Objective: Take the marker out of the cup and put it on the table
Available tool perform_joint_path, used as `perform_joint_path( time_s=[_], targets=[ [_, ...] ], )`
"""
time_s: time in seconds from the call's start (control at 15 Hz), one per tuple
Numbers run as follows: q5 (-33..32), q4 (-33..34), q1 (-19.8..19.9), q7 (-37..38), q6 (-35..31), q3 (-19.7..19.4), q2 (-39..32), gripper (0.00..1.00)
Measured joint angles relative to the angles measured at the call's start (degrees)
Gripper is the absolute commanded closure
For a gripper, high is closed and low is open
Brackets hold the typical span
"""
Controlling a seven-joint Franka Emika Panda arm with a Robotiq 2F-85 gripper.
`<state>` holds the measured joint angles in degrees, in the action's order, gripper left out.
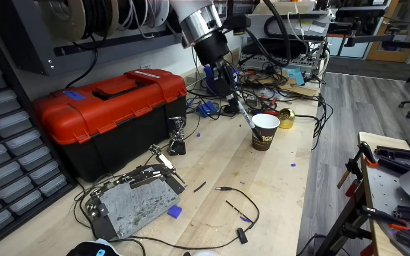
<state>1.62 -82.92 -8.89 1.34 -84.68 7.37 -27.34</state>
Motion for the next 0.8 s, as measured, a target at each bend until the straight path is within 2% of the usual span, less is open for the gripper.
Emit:
perform_joint_path(
  time_s=[0.8],
  targets=[
    [0.1,0.9,-2.2,0.0,-0.5,0.1,-8.2,1.0]
  ],
)
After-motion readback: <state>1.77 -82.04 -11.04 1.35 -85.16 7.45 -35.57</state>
